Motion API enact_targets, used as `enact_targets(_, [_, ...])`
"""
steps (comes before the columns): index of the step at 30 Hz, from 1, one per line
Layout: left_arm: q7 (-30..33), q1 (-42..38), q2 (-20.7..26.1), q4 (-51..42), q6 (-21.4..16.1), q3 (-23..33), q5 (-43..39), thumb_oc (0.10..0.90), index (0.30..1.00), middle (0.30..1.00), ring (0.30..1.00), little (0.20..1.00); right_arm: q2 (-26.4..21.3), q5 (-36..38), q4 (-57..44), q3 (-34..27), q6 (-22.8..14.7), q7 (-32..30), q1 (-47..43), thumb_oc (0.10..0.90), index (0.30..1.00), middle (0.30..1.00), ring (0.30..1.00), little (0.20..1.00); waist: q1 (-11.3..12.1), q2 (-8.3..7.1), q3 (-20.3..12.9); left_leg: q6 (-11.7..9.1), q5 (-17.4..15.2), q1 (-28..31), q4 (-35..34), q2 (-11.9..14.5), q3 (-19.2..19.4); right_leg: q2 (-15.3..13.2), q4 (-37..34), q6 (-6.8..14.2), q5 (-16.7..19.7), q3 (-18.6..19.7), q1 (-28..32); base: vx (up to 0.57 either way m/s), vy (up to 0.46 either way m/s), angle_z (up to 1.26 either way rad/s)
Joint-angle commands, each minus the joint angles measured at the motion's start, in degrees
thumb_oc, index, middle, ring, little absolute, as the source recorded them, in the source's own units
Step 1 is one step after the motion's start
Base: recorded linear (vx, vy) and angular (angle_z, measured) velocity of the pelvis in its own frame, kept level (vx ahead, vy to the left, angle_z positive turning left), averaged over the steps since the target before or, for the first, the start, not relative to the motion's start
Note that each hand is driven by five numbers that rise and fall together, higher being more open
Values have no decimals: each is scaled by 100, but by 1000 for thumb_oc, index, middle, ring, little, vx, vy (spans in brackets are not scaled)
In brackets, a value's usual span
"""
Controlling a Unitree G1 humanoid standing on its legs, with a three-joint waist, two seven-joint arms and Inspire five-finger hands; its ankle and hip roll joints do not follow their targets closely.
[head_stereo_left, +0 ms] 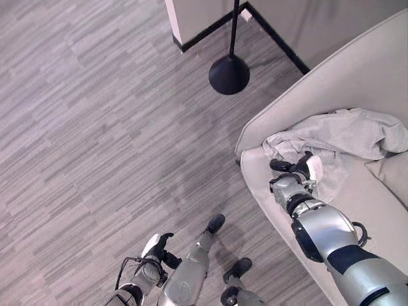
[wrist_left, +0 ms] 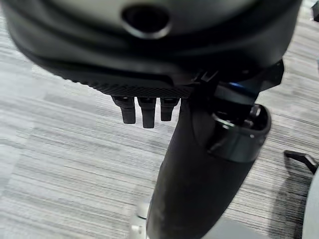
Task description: Hang the clothes on the sofa on the clothes rack.
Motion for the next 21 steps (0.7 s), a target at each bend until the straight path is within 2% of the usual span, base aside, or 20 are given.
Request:
enact_targets(1, [71,132,-11,131,-38,-425,-2,800,900,900,900,900,48,-262,251,17,144,-27,189,800,900,900,900,900,274,53,37,-51,-804,112,126,156,255,-620,744,184,-545,82,-111,-22,-7,23])
enact_targets(2, [62,93,-20,70,-38,-476,-1,800,900,900,900,900,90,-294,293,11,176,-48,251,800,900,900,900,900,301,69,99,-64,-788,54,145,141,232,-619,772,184,-556,48,-145,-54,-28,34])
enact_targets(4, [66,-34,-38,-155,-56,-718,70,800,900,900,900,900,17,-299,451,-32,315,-20,441,800,900,900,900,900,420,218,349,-109,-682,-209,161,66,105,-616,880,152,-617,-108,-369,-55,-24,30])
enact_targets(8, [89,-54,-61,-275,-71,-858,87,800,900,900,900,900,-68,-216,588,-50,405,125,545,800,900,900,900,900,495,371,515,-119,-557,-441,73,-10,60,-628,904,148,-630,-195,-591,-28,-2,19])
enact_targets(9, [98,-39,-62,-282,-70,-850,74,800,900,900,900,900,-76,-183,606,-21,440,228,570,558,538,538,538,538,502,395,537,-117,-529,-487,38,-21,58,-633,899,147,-623,-175,-646,-26,37,21])
enact_targets(10, [105,-26,-61,-280,-64,-829,75,800,900,900,900,900,-59,-134,617,5,423,355,597,400,300,300,300,300,507,410,534,-116,-504,-518,-2,-22,71,-641,900,151,-617,-166,-705,-21,34,15])
enact_targets(13, [112,125,7,-234,-61,-679,95,800,900,900,900,900,76,29,581,156,303,831,695,400,300,300,300,300,464,369,484,-77,-469,-515,-145,-7,156,-682,820,178,-523,-63,-776,-24,47,-3])
enact_targets(19, [183,220,133,-210,-78,-370,169,800,900,900,900,900,5,154,284,104,56,926,1106,400,300,300,300,300,235,250,393,-48,-517,-374,-206,53,330,-722,793,198,-422,146,-796,-45,53,-18])
enact_targets(21, [179,188,160,-242,-88,-249,174,800,900,900,900,900,-9,174,95,62,-100,967,1422,400,300,300,300,300,94,182,355,-55,-546,-271,-195,93,412,-725,842,192,-427,234,-768,-60,23,-19])
